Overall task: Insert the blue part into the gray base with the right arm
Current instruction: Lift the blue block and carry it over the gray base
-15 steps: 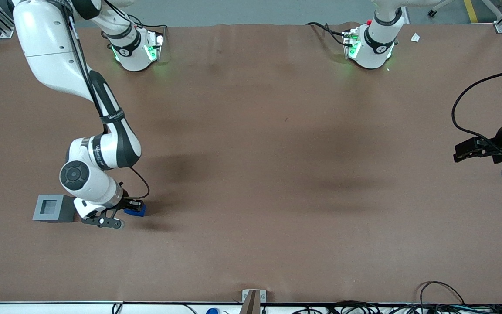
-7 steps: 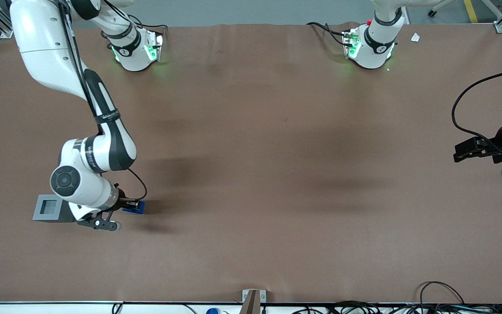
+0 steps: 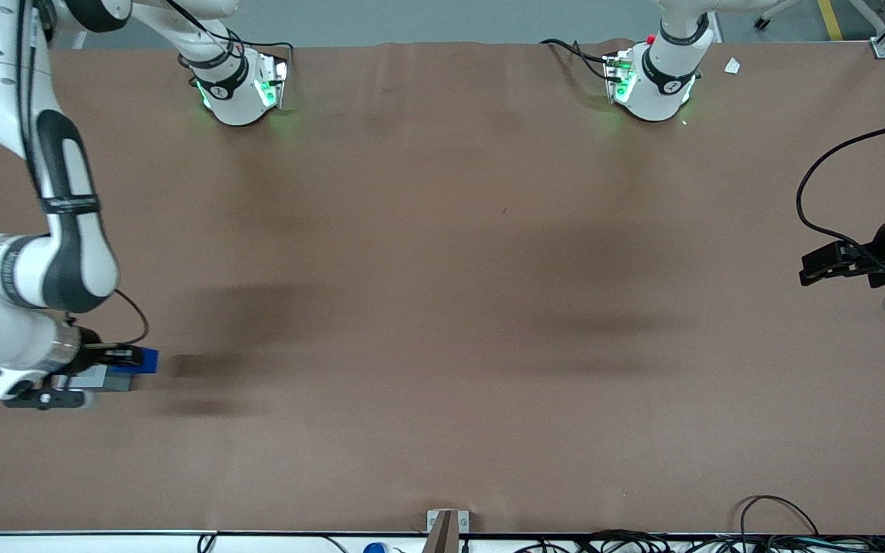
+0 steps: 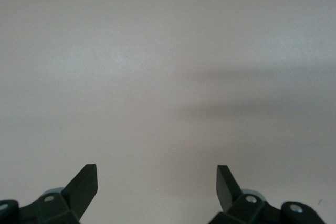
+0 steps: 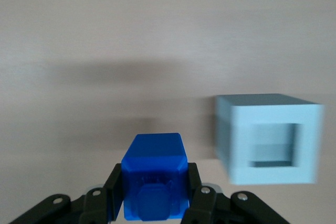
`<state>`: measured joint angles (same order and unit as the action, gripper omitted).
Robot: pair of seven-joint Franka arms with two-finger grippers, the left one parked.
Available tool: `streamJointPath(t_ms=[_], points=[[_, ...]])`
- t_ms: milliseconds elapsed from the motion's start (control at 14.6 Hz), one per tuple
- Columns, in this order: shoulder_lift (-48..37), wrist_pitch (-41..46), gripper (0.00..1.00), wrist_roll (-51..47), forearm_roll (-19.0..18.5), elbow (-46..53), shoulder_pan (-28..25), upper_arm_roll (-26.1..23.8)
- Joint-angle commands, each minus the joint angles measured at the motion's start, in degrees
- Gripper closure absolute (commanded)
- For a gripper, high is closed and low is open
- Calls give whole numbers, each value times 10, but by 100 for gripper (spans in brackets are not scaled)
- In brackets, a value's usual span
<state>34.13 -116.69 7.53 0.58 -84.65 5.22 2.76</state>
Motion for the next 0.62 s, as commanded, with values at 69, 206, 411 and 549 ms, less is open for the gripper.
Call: streamJointPath(t_ms=[69, 206, 411, 549], points=[[-22, 50, 99, 31, -34, 23, 42, -12], [-19, 49, 99, 41, -37, 23, 58, -12], [-7, 38, 99, 37, -37, 23, 74, -12], [-4, 25, 99, 36, -37, 23, 78, -12]])
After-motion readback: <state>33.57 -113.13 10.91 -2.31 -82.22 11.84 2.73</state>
